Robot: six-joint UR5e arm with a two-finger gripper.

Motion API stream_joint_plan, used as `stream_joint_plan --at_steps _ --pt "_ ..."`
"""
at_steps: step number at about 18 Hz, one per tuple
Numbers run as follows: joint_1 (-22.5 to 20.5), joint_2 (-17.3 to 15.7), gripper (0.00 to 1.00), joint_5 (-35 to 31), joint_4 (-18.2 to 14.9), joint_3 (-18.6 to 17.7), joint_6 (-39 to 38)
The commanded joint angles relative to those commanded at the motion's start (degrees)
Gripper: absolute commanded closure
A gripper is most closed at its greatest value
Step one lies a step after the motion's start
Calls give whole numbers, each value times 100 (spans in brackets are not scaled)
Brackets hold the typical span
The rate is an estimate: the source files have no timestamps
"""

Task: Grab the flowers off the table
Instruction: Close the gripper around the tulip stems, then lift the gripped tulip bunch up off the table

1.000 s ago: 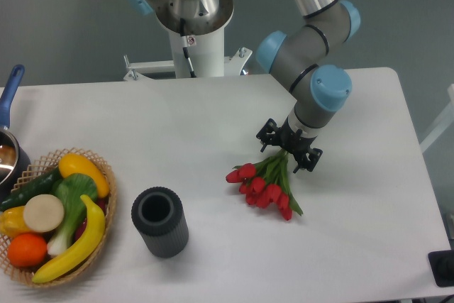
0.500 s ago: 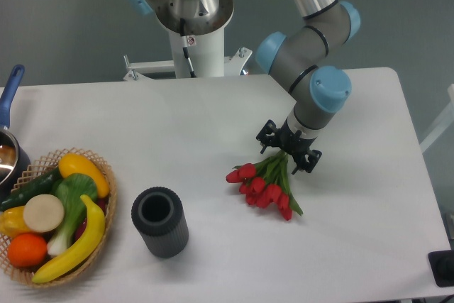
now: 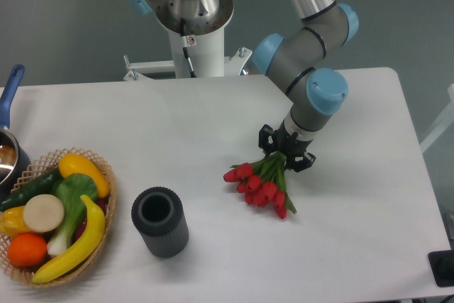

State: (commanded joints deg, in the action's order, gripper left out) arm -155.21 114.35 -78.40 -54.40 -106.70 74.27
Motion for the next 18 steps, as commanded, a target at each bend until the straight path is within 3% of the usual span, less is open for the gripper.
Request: stream_joint_plan --at_steps 3,8,12,18 --pt "-18 -44 62 9 -18 18 -9" --pt "-44 -123 62 18 -70 27 -9" --pt "-62 -377 62 0 -88 35 -35" --pt "-79 -1045 62 245 -105 175 -131"
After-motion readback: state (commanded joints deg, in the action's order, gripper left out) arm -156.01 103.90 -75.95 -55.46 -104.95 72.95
